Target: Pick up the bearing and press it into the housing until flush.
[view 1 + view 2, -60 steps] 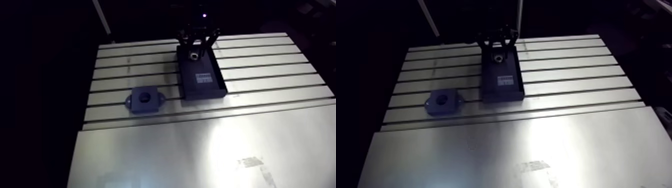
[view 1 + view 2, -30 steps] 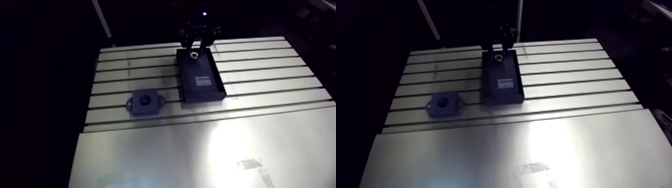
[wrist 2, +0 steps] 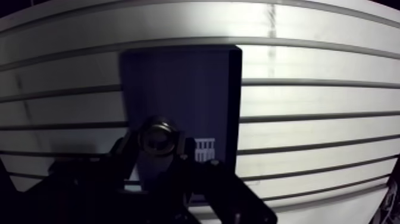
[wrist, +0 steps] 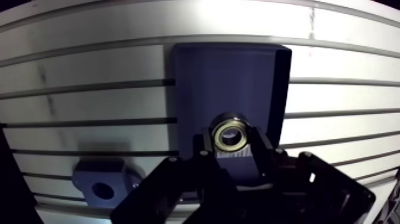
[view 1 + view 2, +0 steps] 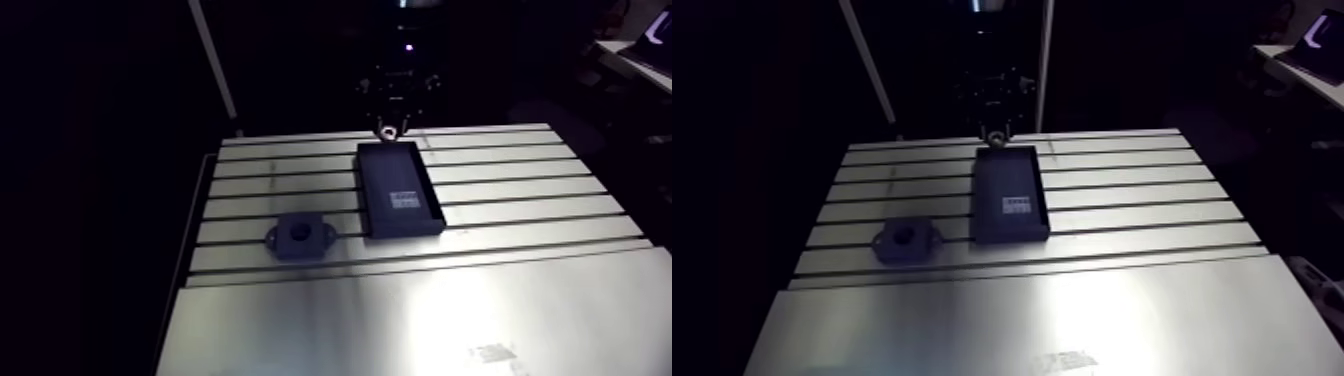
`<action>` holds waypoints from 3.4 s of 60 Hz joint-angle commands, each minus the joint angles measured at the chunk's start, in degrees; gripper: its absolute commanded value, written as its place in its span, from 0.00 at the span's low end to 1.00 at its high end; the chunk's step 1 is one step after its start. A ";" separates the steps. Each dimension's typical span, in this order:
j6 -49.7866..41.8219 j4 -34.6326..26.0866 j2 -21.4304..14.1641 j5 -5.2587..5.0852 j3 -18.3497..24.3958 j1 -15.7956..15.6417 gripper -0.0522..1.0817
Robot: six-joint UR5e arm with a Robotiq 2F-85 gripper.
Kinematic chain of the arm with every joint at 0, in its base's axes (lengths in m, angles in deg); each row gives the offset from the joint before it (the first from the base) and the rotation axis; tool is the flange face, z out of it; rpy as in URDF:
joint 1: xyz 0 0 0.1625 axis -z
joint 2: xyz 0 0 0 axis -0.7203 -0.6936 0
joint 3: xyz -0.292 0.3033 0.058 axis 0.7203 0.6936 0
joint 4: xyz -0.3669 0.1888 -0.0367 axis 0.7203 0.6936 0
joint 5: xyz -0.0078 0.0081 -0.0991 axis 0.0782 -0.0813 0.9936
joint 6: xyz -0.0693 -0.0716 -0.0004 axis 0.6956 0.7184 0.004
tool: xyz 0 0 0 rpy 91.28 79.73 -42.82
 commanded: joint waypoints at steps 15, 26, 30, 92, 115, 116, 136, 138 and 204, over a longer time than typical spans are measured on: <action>-2.47 0.05 -6.17 -0.36 -4.78 -6.96 0.55; -3.10 0.13 -7.55 -0.36 -7.03 -10.43 0.55; -3.66 0.14 -7.64 -0.37 -8.08 -11.80 0.55; -2.66 5.60 -8.66 -0.01 -14.76 -15.36 0.55; -2.73 6.82 -7.39 -0.01 -14.85 -15.89 0.55; -2.73 6.97 -7.23 -0.01 -14.85 -15.89 0.55; -2.73 7.97 -6.26 0.07 -15.70 -16.33 0.55; -2.73 7.97 -6.16 0.08 -15.73 -16.33 0.55; -2.73 9.78 -3.69 -0.01 -16.00 -17.83 0.56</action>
